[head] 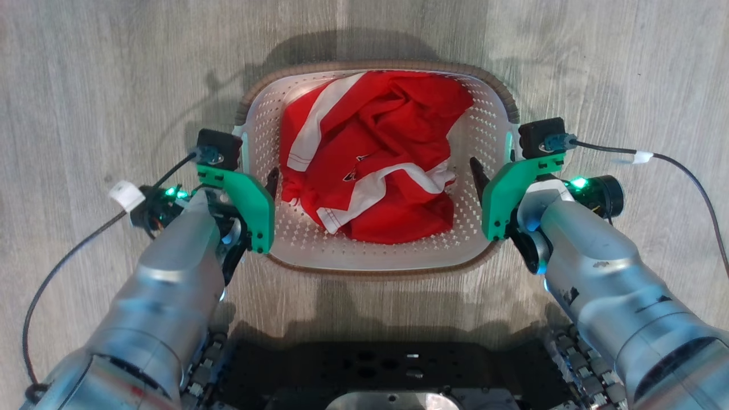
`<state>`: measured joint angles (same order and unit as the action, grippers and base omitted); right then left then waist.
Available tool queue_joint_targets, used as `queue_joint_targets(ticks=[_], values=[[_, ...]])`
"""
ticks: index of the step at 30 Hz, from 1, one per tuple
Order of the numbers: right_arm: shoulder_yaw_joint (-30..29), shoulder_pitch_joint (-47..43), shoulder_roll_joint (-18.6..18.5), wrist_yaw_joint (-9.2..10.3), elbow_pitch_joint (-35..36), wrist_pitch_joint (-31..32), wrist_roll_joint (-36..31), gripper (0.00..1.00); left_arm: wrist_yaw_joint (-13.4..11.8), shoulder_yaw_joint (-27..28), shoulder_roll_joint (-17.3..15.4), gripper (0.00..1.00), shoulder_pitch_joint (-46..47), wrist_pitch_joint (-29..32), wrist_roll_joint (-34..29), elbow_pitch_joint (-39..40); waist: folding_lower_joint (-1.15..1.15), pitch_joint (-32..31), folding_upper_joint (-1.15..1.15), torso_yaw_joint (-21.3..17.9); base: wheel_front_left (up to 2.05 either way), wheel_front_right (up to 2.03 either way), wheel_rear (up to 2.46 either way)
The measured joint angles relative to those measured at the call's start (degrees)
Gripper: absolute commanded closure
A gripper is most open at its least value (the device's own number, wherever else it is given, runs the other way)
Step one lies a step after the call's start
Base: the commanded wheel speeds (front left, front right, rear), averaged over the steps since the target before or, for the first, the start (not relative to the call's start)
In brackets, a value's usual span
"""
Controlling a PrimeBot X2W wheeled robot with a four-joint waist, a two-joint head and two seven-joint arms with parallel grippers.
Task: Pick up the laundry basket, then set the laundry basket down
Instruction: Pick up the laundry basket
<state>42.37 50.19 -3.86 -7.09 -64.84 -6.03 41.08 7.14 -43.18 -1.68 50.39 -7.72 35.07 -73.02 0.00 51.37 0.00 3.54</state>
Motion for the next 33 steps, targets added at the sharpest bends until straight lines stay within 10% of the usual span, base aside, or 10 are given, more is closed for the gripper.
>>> queue_joint_targets(ticks=[4,6,7,33], values=[[0.7,0.0,0.0,0.0,-0.5,-0.1,0.6,0.0,0.0,-0.9,0.0,0.13,0.4,0.0,1.0,0.0,0.0,0.1,0.0,0.2,0.0,0.0,0.0],[1.4,0.0,0.0,0.0,-0.5,-0.1,0.8,0.8,0.0,-1.3,0.0,0.79,0.4,0.0,1.6,0.0,0.0,0.1,0.0,0.3,0.0,0.0,0.0],[1.7,0.0,0.0,0.0,-0.3,-0.1,1.0,1.0,0.0,-1.5,0.0,1.0,0.4,0.0,1.9,0.1,0.0,0.1,0.0,0.3,0.0,0.0,0.0],[8.0,-1.0,-0.2,0.0,0.7,4.9,7.1,1.0,0.0,-11.1,-3.4,1.0,-4.0,2.7,10.1,3.6,0.0,-7.9,0.01,-2.0,0.0,0.0,0.0]])
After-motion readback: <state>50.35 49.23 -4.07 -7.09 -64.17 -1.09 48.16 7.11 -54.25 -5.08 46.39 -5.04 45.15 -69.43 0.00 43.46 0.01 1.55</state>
